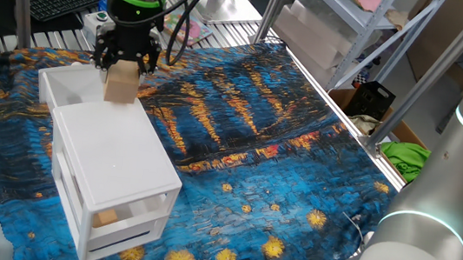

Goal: Put things in the drawer

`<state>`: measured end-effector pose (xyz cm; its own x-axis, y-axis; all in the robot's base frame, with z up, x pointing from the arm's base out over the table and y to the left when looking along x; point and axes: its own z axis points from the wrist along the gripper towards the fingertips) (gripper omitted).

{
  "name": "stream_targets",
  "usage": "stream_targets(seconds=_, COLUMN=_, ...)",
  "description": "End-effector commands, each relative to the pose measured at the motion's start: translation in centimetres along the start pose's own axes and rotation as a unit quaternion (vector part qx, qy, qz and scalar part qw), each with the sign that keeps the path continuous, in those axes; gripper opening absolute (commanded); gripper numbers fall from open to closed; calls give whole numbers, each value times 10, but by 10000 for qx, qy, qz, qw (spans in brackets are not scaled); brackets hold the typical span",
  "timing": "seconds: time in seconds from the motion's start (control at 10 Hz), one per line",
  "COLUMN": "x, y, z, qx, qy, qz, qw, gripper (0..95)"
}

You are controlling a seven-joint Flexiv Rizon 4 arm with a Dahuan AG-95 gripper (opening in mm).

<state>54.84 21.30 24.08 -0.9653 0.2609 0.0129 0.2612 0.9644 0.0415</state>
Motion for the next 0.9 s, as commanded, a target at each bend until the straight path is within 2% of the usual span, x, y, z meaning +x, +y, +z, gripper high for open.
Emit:
stream_targets(seconds=0.1, x=0, y=0, z=0, qx=33, qy=125, qz=104, qw=9999, gripper=0)
stream_targets(seconds=0.2, x=0, y=0, z=0, qx=54, qy=231, qz=143, qw=9996, gripper=0)
stream_targets(seconds=0.3, x=0, y=0, z=0, qx=-4, qy=344, qz=223, qw=9992, gripper=0)
stream_targets(seconds=0.4, x=0, y=0, z=0, qx=-46, qy=386, qz=254, qw=9989, gripper=0)
stream_targets(seconds=0.6, x=0, y=0, z=0, qx=-77, qy=388, qz=234, qw=9989, gripper=0)
stream_targets(seconds=0.8, x=0, y=0, z=0, qx=-166, qy=373, qz=214, qw=9989, gripper=0)
stream_targets(seconds=0.9, x=0, y=0, z=0, qx=-188, qy=356, qz=97, qw=9991, gripper=0)
